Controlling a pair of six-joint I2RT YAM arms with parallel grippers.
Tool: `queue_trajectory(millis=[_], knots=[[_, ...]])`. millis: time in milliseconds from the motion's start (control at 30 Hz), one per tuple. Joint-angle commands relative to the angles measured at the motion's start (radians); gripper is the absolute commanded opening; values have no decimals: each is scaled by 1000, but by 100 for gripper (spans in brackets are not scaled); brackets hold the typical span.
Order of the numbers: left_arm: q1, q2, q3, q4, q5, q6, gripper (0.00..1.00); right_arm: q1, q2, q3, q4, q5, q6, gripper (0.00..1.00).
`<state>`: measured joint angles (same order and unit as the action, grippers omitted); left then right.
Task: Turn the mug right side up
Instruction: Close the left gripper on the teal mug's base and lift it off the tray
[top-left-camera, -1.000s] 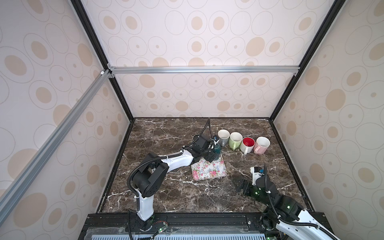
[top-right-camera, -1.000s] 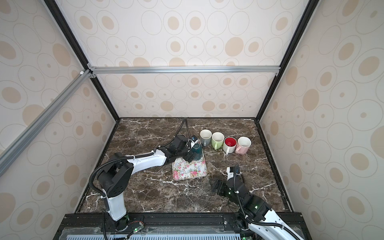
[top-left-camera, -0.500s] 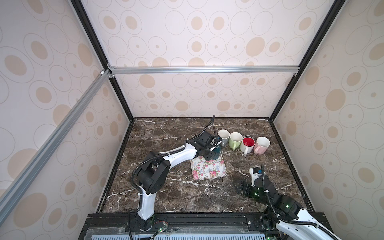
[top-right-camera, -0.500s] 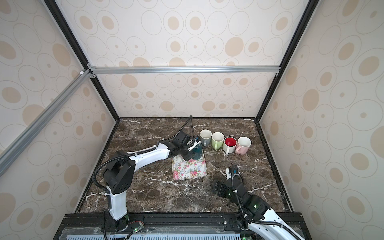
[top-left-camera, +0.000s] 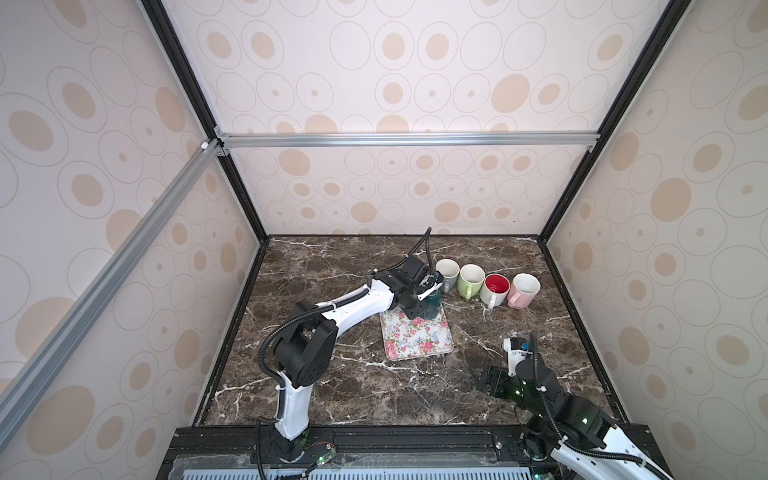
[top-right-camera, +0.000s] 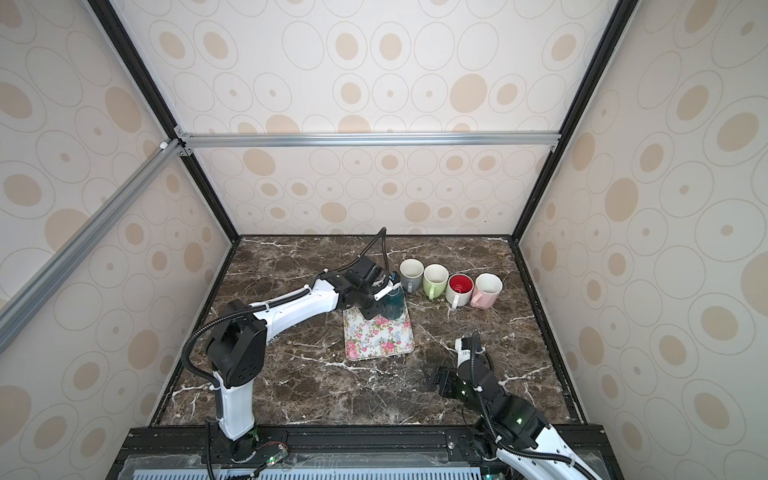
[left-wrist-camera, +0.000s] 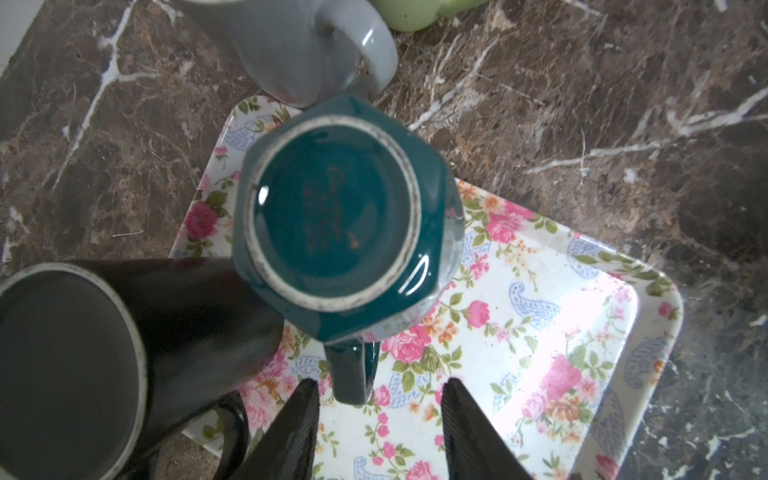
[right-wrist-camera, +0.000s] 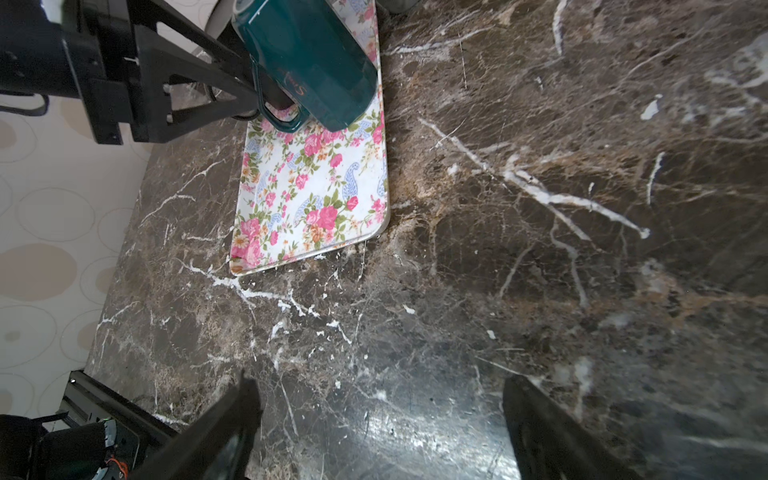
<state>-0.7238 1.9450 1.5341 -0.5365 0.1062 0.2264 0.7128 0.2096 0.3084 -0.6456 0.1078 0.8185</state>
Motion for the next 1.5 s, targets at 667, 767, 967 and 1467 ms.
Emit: queue_trajectory(millis=[667,767,967,1467], knots=[[44,124,181,-123,57,123,31,7,-112,-30,-84,23,19,94],[44,125,186,-118,58,123,30,8,-112,-34,-78,20,21,94],[44,150,220,-128,41,113,29,8,-112,-42,-76,23,23,94],[38,195,265,-135,29,93,19,7,-111,-43,-78,40,15,95]])
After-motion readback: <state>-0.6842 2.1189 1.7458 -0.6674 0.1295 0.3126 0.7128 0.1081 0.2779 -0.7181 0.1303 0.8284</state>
